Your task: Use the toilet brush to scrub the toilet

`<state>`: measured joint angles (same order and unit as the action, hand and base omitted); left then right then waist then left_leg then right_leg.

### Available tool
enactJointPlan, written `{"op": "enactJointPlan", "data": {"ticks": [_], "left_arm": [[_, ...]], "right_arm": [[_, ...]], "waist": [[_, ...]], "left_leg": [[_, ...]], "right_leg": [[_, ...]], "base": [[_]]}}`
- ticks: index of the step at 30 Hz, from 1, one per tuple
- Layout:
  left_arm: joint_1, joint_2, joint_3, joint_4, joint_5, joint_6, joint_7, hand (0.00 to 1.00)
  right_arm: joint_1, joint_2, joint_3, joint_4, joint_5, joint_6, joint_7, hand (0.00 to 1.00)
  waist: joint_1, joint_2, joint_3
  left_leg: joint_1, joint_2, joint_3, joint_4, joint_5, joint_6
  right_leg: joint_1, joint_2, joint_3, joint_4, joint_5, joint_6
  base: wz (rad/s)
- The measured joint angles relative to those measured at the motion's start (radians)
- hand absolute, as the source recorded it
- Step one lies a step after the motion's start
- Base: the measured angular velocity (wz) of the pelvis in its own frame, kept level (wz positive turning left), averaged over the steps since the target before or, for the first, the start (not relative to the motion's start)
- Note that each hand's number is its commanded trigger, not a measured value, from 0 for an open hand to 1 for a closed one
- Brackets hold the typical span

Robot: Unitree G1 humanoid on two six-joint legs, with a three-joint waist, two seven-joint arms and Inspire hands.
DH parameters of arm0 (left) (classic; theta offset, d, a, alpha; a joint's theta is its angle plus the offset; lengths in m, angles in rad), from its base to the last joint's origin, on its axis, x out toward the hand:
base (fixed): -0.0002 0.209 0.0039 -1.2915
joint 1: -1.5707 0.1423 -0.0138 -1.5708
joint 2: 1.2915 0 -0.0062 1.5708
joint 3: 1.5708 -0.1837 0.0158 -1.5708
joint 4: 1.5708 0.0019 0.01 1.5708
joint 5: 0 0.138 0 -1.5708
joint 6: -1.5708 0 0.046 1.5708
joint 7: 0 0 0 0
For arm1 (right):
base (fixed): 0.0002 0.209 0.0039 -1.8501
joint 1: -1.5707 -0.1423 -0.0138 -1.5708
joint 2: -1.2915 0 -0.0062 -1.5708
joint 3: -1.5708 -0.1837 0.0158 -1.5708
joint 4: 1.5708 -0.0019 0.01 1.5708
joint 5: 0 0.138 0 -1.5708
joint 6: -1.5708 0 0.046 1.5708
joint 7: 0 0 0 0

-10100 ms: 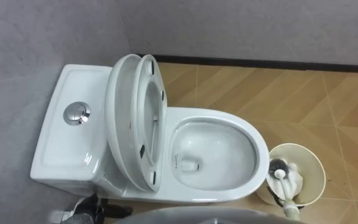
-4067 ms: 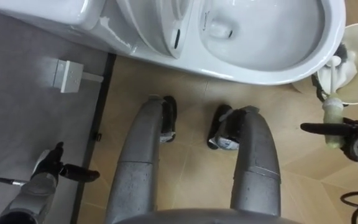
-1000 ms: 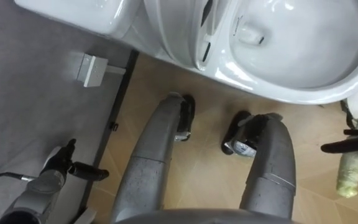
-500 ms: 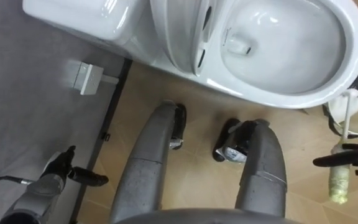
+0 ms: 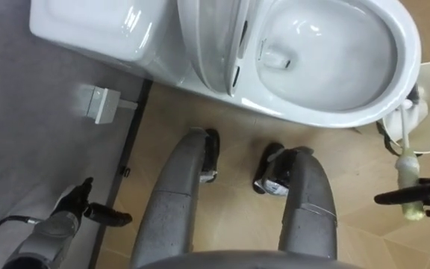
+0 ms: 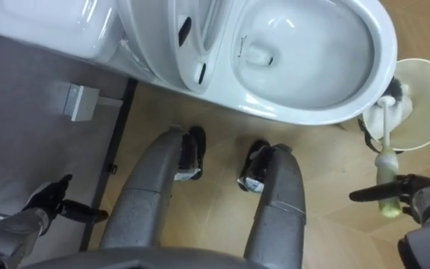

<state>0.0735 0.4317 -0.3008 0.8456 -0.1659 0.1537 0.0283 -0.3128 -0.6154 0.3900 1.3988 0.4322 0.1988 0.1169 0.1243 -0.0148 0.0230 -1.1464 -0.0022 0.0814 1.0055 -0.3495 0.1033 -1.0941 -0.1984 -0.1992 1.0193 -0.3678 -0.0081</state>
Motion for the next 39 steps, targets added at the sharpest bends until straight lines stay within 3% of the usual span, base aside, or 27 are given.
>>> {"op": "enactJointPlan", "data": {"ticks": [10,24,39], "left_arm": [[0.000,-0.024,0.001,0.018,0.000,0.002,0.010,0.00],[0.000,-0.024,0.000,0.002,0.000,-0.001,0.056,0.00],[0.000,-0.024,-0.001,0.000,-0.045,-0.002,0.088,0.00]], "right_arm": [[-0.003,0.035,-0.042,0.000,0.037,0.010,-0.062,0.00],[-0.027,0.066,-0.082,-0.001,0.048,0.010,-0.170,0.00],[-0.054,0.064,-0.088,-0.001,0.185,0.007,-0.217,0.00]], "waist": [[-0.001,0.000,0.0003],[-0.004,-0.003,0.0039],[-0.013,-0.014,0.0094]], "left_leg": [[0.000,-0.005,-0.002,-0.023,0.006,-0.007],[-0.018,-0.011,0.003,-0.042,0.009,-0.005],[-0.107,-0.012,0.025,0.003,0.009,0.002]], "right_leg": [[-0.004,-0.001,-0.003,-0.016,0.002,-0.004],[-0.028,-0.008,-0.001,-0.025,0.001,-0.002],[-0.134,-0.016,0.029,0.038,-0.001,-0.002]], "base": [[0.00],[0.01],[0.00]]}}
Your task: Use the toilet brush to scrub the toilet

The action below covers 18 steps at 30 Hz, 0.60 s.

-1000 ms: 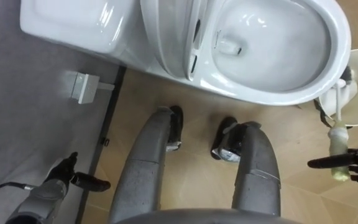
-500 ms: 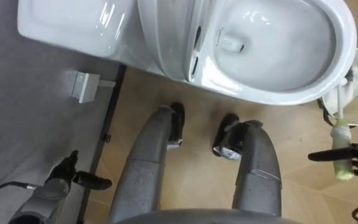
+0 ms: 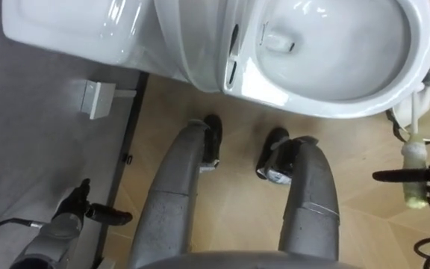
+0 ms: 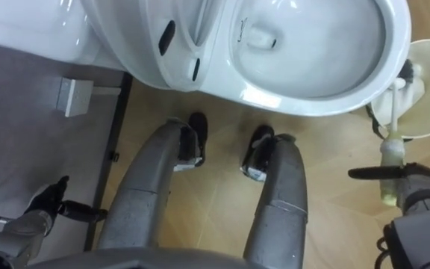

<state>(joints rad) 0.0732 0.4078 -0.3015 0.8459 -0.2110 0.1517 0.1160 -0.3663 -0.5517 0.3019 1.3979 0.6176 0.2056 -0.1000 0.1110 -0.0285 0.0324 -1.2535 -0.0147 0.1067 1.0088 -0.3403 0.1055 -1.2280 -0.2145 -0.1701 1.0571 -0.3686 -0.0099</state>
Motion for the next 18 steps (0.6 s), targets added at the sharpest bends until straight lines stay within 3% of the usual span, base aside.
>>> {"op": "enactJointPlan", "data": {"ticks": [9,10,11,12,18], "left_arm": [[0.000,0.003,-0.002,-0.013,-0.087,0.000,0.027,0.00],[0.000,0.007,-0.016,-0.021,-0.098,0.000,0.028,0.00],[0.000,0.009,-0.021,-0.025,-0.105,0.000,0.028,0.00],[0.000,0.010,-0.021,-0.028,-0.112,-0.001,0.028,0.00],[0.000,0.011,-0.039,-0.028,-0.114,-0.002,0.028,0.00]], "right_arm": [[-0.005,-0.003,0.013,-0.001,0.012,0.000,0.001,0.00],[-0.006,-0.003,0.021,-0.001,0.011,-0.001,0.001,0.10],[-0.006,-0.003,0.025,-0.001,0.010,-0.001,0.001,0.67],[-0.006,-0.003,0.029,-0.002,0.009,-0.001,0.002,1.00],[-0.013,-0.003,0.031,-0.001,0.010,-0.008,-0.012,1.00]], "waist": [[0.001,0.000,-0.0001],[0.002,0.001,-0.0002],[0.003,0.001,-0.0002],[0.004,0.001,-0.0002],[0.005,0.002,0.0001]], "left_leg": [[-0.069,-0.008,0.004,0.054,-0.001,0.003],[-0.079,-0.008,0.007,0.062,-0.002,0.003],[-0.084,-0.008,0.007,0.065,-0.002,0.003],[-0.092,-0.008,0.009,0.069,-0.003,0.002],[-0.119,-0.007,0.019,0.078,-0.002,-0.003]], "right_leg": [[-0.077,-0.013,0.014,0.066,-0.011,-0.003],[-0.089,-0.013,0.020,0.077,-0.013,-0.002],[-0.094,-0.013,0.022,0.081,-0.014,-0.002],[-0.104,-0.013,0.025,0.087,-0.014,-0.003],[-0.140,-0.014,0.036,0.105,-0.013,-0.007]], "base": [[0.03],[0.00],[0.00],[0.00],[0.00]]}}
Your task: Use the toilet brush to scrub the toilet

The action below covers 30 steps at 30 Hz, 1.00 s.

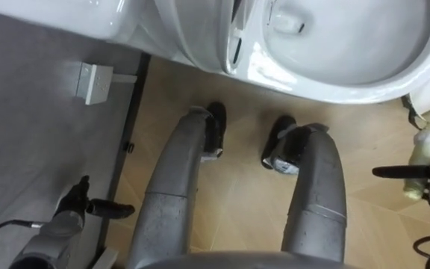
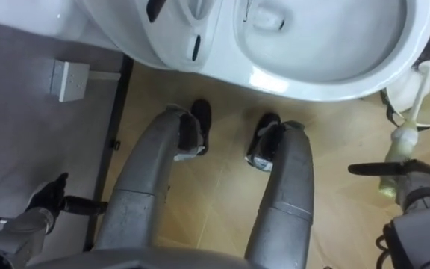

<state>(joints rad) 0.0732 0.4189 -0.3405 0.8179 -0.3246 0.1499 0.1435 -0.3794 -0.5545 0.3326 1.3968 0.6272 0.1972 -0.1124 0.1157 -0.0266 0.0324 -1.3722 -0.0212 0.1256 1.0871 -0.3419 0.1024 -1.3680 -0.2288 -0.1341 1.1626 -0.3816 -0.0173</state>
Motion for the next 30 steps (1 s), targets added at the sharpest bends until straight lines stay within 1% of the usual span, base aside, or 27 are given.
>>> {"op": "enactJointPlan", "data": {"ticks": [7,9,11,14,17,18,20,22,23,24,26,27,28,30], "left_arm": [[0.000,0.000,-0.001,0.002,-0.012,-0.021,0.000,0.00],[0.000,0.000,0.002,0.007,-0.039,-0.027,0.000,0.00],[0.000,0.000,0.003,0.012,-0.039,-0.029,0.000,0.00],[0.000,0.000,0.005,0.034,-0.037,-0.043,0.000,0.00],[0.000,0.000,0.005,0.065,-0.036,-0.048,0.001,0.00],[0.000,-0.001,0.005,0.073,-0.035,-0.048,0.000,0.00],[0.001,-0.006,0.008,0.091,-0.034,-0.052,0.000,0.00],[0.008,-0.017,0.014,0.116,-0.032,-0.055,-0.001,0.00],[0.011,-0.019,0.019,0.119,-0.029,-0.055,-0.001,0.00],[0.012,-0.023,0.028,0.130,-0.025,-0.054,-0.003,0.00],[0.012,-0.023,0.041,0.143,-0.025,-0.056,-0.004,0.00],[0.012,-0.024,0.053,0.151,-0.025,-0.056,-0.004,0.00],[0.012,-0.028,0.057,0.161,-0.024,-0.056,-0.004,0.00],[0.014,-0.041,0.066,0.188,-0.025,-0.057,-0.004,0.00]], "right_arm": [[-0.018,0.000,0.037,0.000,0.000,-0.013,-0.014,1.00],[-0.025,0.000,0.036,0.000,0.001,-0.013,-0.017,1.00],[-0.025,0.000,0.035,0.000,0.002,-0.017,-0.020,1.00],[-0.023,0.000,0.017,0.000,0.002,-0.025,-0.030,1.00],[-0.020,0.010,0.014,0.000,0.002,-0.032,-0.041,1.00],[-0.019,0.016,0.002,0.000,0.001,-0.035,-0.047,1.00],[-0.011,0.024,-0.020,0.001,0.001,-0.039,-0.051,1.00],[0.000,0.039,-0.059,0.001,-0.001,-0.036,-0.051,1.00],[0.005,0.044,-0.069,0.001,-0.002,-0.035,-0.051,1.00],[0.016,0.054,-0.091,0.001,-0.005,-0.033,-0.050,1.00],[0.041,0.071,-0.102,0.001,-0.005,-0.032,-0.045,1.00],[0.065,0.084,-0.103,0.002,-0.006,-0.031,-0.037,1.00],[0.086,0.089,-0.103,0.002,-0.004,-0.028,-0.026,1.00],[0.113,0.093,-0.104,0.004,0.002,-0.025,-0.016,1.00]], "waist": [[0.003,0.004,0.0024],[0.002,0.004,0.0025],[0.001,0.004,0.0026],[-0.001,0.004,0.0028],[0.000,0.004,0.0028],[-0.001,0.003,0.0030],[0.001,0.003,0.0029],[0.001,0.002,0.0027],[0.001,0.003,0.0025],[0.000,0.004,0.0021],[0.000,0.005,0.0015],[0.001,0.006,0.0009],[0.004,0.006,0.0009],[0.008,0.010,-0.0016]], "left_leg": [[-0.016,0.007,0.005,0.005,-0.001,0.000],[-0.018,0.008,0.005,0.003,-0.001,0.000],[-0.018,0.009,0.005,0.001,-0.002,-0.001],[-0.015,0.010,0.005,0.000,-0.002,-0.001],[0.018,0.011,0.002,-0.015,-0.001,-0.001],[0.039,0.012,-0.001,-0.024,-0.002,-0.002],[0.079,0.023,-0.002,-0.046,-0.002,-0.004],[0.157,0.025,-0.001,-0.090,-0.001,-0.006],[0.178,0.024,-0.001,-0.101,-0.001,-0.007],[0.221,0.024,-0.006,-0.128,0.002,-0.011],[0.281,0.026,-0.023,-0.167,0.007,-0.018],[0.325,0.028,-0.032,-0.193,0.009,-0.022],[0.372,0.032,-0.037,-0.217,0.010,-0.023],[0.444,0.031,-0.041,-0.259,0.011,-0.025]], "right_leg": [[-0.019,0.003,0.003,0.006,-0.002,-0.004],[-0.021,0.004,0.002,0.004,-0.002,-0.005],[-0.021,0.005,0.001,0.003,-0.002,-0.005],[-0.017,0.006,0.000,0.001,-0.002,-0.006],[0.018,0.021,-0.002,-0.024,-0.001,-0.004],[0.040,0.024,-0.006,-0.037,-0.001,-0.004],[0.084,0.032,-0.010,-0.065,0.001,-0.001],[0.165,0.045,-0.016,-0.118,0.011,0.003],[0.188,0.048,-0.020,-0.133,0.015,0.003],[0.236,0.049,-0.033,-0.164,0.020,0.001],[0.309,0.060,-0.050,-0.220,0.031,0.001],[0.363,0.065,-0.067,-0.256,0.037,0.000],[0.414,0.080,-0.065,-0.292,0.041,0.007],[0.491,0.088,-0.070,-0.343,0.050,0.013]], "base": [[-0.01],[0.00],[0.00],[-0.01],[-0.10],[-0.09],[-0.08],[-0.11],[-0.12],[-0.07],[-0.02],[0.00],[0.00],[0.00]]}}
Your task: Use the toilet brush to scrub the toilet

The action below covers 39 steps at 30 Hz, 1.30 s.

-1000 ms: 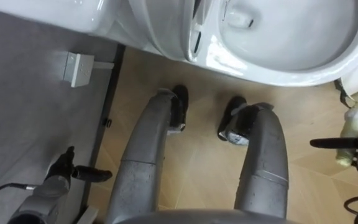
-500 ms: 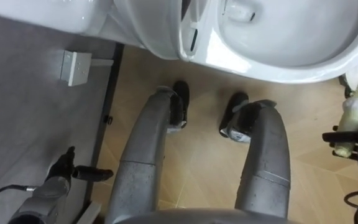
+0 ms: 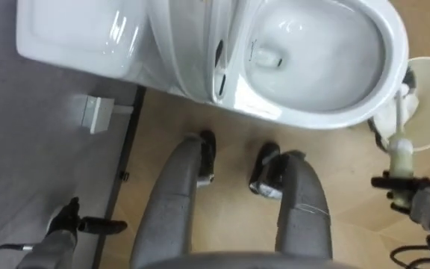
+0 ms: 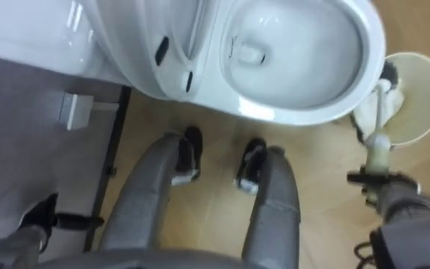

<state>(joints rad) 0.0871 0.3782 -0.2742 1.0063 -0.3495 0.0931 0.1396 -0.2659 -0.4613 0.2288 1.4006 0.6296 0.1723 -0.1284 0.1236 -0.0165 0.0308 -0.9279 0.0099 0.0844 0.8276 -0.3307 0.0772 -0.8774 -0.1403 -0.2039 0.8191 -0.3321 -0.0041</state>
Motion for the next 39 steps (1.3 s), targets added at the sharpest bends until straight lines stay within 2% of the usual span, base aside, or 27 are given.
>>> {"op": "enactJointPlan", "data": {"ticks": [2,7,9,11,14,15,16,18,20,23,24,25,26,28,33,36,39], "left_arm": [[0.008,-0.007,0.005,0.008,0.000,0.002,0.000,0.00],[0.013,-0.032,0.060,0.022,0.009,0.001,-0.005,0.00],[0.016,-0.048,0.094,0.037,0.011,-0.003,-0.005,0.00],[0.029,-0.066,0.129,0.038,0.022,-0.005,-0.005,0.00],[0.088,-0.096,0.174,0.034,0.017,-0.008,-0.002,0.00],[0.113,-0.104,0.192,0.033,0.016,-0.006,-0.001,0.00],[0.141,-0.113,0.223,0.031,0.014,-0.008,0.000,0.00],[0.170,-0.132,0.283,0.025,0.011,-0.010,0.006,0.00],[0.195,-0.154,0.333,0.008,0.009,-0.010,0.010,0.00],[0.215,-0.177,0.382,-0.024,0.007,-0.014,0.032,0.00],[0.234,-0.190,0.404,-0.065,0.008,-0.014,0.047,0.00],[0.249,-0.206,0.434,-0.112,0.010,-0.017,0.060,0.00],[0.256,-0.219,0.459,-0.139,0.018,-0.027,0.075,0.00],[0.257,-0.229,0.487,-0.152,0.039,-0.031,0.092,0.00],[0.301,-0.256,0.498,-0.284,0.089,-0.023,0.175,0.00],[0.316,-0.262,0.499,-0.341,0.133,-0.015,0.238,0.00],[0.345,-0.292,0.504,-0.460,0.206,-0.001,0.301,0.00]], "right_arm": [[0.026,0.010,-0.003,0.005,0.004,0.001,0.000,1.00],[0.075,0.083,-0.075,0.045,0.045,0.004,0.023,1.00],[0.104,0.100,-0.108,0.045,0.084,0.000,0.028,1.00],[0.140,0.113,-0.130,0.045,0.120,-0.006,0.030,1.00],[0.192,0.144,-0.186,0.040,0.178,-0.007,0.031,1.00],[0.215,0.159,-0.210,0.040,0.204,-0.007,0.032,1.00],[0.244,0.174,-0.228,0.038,0.235,-0.007,0.036,1.00],[0.281,0.193,-0.254,0.037,0.271,-0.006,0.040,1.00],[0.315,0.204,-0.276,0.034,0.308,-0.005,0.042,1.00],[0.337,0.211,-0.331,0.033,0.349,-0.005,0.039,1.00],[0.341,0.211,-0.359,0.030,0.357,-0.005,0.038,1.00],[0.349,0.212,-0.378,0.020,0.356,-0.008,0.033,1.00],[0.358,0.215,-0.392,0.006,0.358,-0.012,0.028,1.00],[0.363,0.225,-0.411,-0.009,0.360,-0.017,0.020,1.00],[0.364,0.236,-0.420,-0.039,0.356,-0.023,-0.006,1.00],[0.356,0.237,-0.418,-0.043,0.346,-0.038,-0.021,1.00],[0.336,0.239,-0.418,-0.055,0.327,-0.058,-0.026,1.00]], "waist": [[0.003,0.005,-0.0036],[-0.011,0.010,-0.0058],[-0.019,0.016,-0.0092],[-0.020,0.016,-0.0096],[-0.044,0.012,-0.0149],[-0.057,0.006,-0.0192],[-0.066,0.001,-0.0282],[-0.067,-0.008,-0.0338],[-0.066,-0.013,-0.0331],[-0.068,-0.016,-0.0301],[-0.068,-0.017,-0.0291],[-0.070,-0.022,-0.0241],[-0.068,-0.017,-0.0213],[-0.067,-0.019,-0.0204],[-0.069,-0.017,-0.0253],[-0.065,-0.025,-0.0233],[-0.059,-0.040,-0.0146]], "left_leg": [[0.063,0.000,-0.004,-0.038,0.001,-0.002],[0.248,-0.005,-0.025,-0.144,0.008,-0.009],[0.304,-0.007,-0.035,-0.174,0.009,-0.011],[0.370,-0.009,-0.036,-0.210,0.011,-0.013],[0.488,-0.020,-0.043,-0.283,0.017,-0.021],[0.535,-0.022,-0.044,-0.318,0.023,-0.024],[0.578,-0.022,-0.045,-0.349,0.027,-0.029],[0.642,-0.019,-0.047,-0.390,0.031,-0.036],[0.702,-0.017,-0.052,-0.422,0.034,-0.039],[0.758,-0.022,-0.060,-0.435,0.034,-0.039],[0.783,-0.023,-0.059,-0.447,0.034,-0.039],[0.809,-0.024,-0.058,-0.462,0.034,-0.039],[0.834,-0.024,-0.060,-0.475,0.035,-0.039],[0.854,-0.025,-0.066,-0.487,0.034,-0.039],[0.874,-0.024,-0.087,-0.497,0.039,-0.045],[0.889,-0.023,-0.091,-0.506,0.044,-0.049],[0.885,-0.022,-0.099,-0.504,0.053,-0.053]], "right_leg": [[0.069,0.005,-0.010,-0.048,0.009,0.004],[0.267,0.018,-0.028,-0.166,0.021,0.015],[0.330,0.019,-0.042,-0.200,0.023,0.017],[0.395,0.018,-0.047,-0.229,0.024,0.020],[0.516,0.023,-0.058,-0.301,0.026,0.025],[0.565,0.026,-0.067,-0.338,0.030,0.027],[0.617,0.036,-0.073,-0.380,0.038,0.028],[0.683,0.049,-0.074,-0.435,0.051,0.027],[0.750,0.059,-0.077,-0.482,0.062,0.029],[0.811,0.059,-0.084,-0.507,0.063,0.031],[0.837,0.060,-0.084,-0.526,0.065,0.035],[0.867,0.062,-0.085,-0.547,0.070,0.038],[0.889,0.063,-0.085,-0.559,0.074,0.041],[0.918,0.064,-0.092,-0.568,0.076,0.041],[0.948,0.073,-0.114,-0.603,0.089,0.039],[0.969,0.077,-0.129,-0.619,0.094,0.037],[0.966,0.080,-0.128,-0.619,0.098,0.032]], "base": [[0.00],[0.08],[0.15],[0.13],[0.09],[0.15],[0.12],[0.00],[0.04],[0.09],[0.00],[0.00],[0.00],[0.02],[0.10],[0.11],[0.07]]}}
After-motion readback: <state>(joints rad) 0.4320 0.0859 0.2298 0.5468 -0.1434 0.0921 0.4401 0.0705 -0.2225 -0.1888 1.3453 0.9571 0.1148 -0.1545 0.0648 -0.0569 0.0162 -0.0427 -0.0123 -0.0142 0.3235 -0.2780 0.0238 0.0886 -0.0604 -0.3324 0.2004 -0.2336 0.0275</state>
